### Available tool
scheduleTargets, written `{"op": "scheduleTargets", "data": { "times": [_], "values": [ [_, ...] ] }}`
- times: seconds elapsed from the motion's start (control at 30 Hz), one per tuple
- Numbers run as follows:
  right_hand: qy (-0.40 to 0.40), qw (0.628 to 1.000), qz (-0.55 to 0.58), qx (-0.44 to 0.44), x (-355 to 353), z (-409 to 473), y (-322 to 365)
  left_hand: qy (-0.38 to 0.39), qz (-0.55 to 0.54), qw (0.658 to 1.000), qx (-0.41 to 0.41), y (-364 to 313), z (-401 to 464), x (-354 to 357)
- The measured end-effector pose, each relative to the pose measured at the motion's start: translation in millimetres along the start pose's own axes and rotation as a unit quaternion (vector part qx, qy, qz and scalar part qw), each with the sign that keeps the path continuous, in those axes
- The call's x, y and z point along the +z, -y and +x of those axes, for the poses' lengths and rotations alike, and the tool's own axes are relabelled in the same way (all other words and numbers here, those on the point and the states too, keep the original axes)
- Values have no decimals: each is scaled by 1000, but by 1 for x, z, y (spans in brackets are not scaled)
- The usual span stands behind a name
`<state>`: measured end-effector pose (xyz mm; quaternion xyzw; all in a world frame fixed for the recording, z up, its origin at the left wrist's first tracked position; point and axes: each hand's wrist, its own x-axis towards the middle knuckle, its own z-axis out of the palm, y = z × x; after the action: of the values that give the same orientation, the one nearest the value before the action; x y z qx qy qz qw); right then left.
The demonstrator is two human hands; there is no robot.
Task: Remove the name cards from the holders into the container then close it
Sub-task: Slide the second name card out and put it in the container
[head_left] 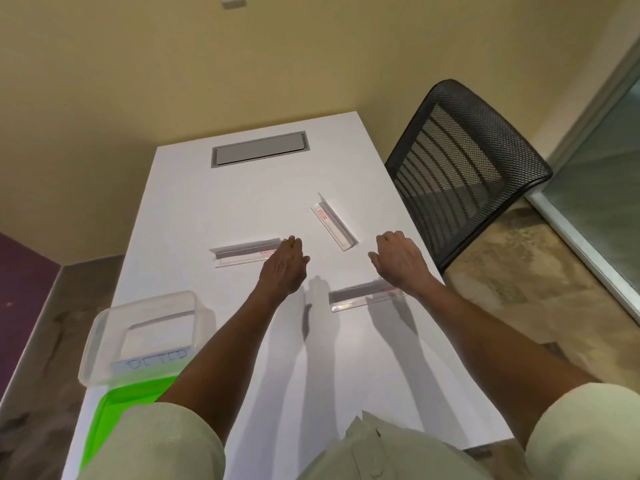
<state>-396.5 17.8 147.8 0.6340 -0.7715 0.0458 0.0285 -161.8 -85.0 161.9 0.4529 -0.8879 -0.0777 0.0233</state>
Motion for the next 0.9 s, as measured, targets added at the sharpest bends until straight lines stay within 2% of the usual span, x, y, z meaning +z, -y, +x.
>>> {"op": "scheduleTargets", "data": {
  "times": [0.2, 0.33, 0.43, 0.57, 0.83, 0.9],
  "values": [
    [44, 998, 20, 43, 24, -5, -34, 35, -32, 998, -29, -19, 8, 25],
    [78, 993, 45, 79, 37, -2, -48, 76, -78, 989, -95, -22, 15, 41],
    [117, 986, 57, 104, 45, 2, -55, 130, -144, 969, -154, -22, 23, 50],
    [166, 973, 81, 141, 54, 9, -61, 137, -241, 927, -250, -25, 29, 56],
    [212, 943, 149, 211, 67, 22, -64, 174, -266, 893, -319, -34, 34, 68],
    [225, 932, 164, 234, 67, 25, -62, 179, -295, 874, -343, -36, 33, 72]
  ]
}}
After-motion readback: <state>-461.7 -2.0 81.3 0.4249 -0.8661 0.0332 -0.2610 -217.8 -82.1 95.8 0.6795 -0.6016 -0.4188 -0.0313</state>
